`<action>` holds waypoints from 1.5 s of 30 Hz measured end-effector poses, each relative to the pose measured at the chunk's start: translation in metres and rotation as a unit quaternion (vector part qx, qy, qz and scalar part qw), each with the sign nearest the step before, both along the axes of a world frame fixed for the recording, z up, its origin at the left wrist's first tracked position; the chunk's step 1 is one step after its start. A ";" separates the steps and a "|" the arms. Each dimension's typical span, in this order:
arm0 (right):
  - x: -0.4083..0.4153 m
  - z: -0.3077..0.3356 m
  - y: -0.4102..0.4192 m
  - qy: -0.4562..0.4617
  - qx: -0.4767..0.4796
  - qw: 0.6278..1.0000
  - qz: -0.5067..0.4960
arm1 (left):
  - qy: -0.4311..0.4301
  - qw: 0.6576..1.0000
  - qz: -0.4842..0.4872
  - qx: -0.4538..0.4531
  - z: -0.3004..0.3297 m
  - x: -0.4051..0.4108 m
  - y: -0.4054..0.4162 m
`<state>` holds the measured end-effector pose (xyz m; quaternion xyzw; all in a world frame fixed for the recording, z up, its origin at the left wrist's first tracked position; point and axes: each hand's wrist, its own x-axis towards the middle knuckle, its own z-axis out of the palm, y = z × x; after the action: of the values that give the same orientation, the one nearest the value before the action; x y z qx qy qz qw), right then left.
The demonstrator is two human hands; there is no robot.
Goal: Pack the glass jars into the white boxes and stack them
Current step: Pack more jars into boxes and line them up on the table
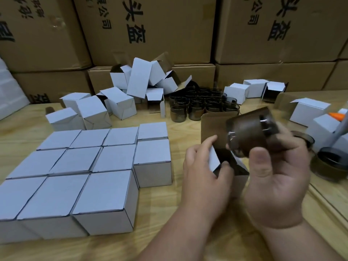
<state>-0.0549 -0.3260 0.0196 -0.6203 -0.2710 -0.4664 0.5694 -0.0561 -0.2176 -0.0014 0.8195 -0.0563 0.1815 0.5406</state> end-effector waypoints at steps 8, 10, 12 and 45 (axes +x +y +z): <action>0.011 -0.003 0.005 0.044 -0.061 0.997 0.026 | -0.011 0.997 0.022 -0.078 -0.003 -0.002 -0.001; 0.011 -0.003 0.003 0.041 -0.068 0.997 0.021 | -0.005 0.994 0.020 -0.107 -0.001 -0.003 0.000; 0.012 -0.003 0.001 0.032 -0.077 0.996 0.025 | -0.003 0.991 0.014 -0.132 0.000 -0.004 0.000; 0.014 -0.004 -0.021 0.229 -0.282 0.929 -0.068 | -0.007 0.975 0.007 -0.221 -0.006 0.000 0.005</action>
<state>-0.0413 -0.3472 0.0157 -0.8624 -0.2108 -0.2534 0.3842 -0.0564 -0.2127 -0.0075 0.6787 -0.0125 0.1993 0.7067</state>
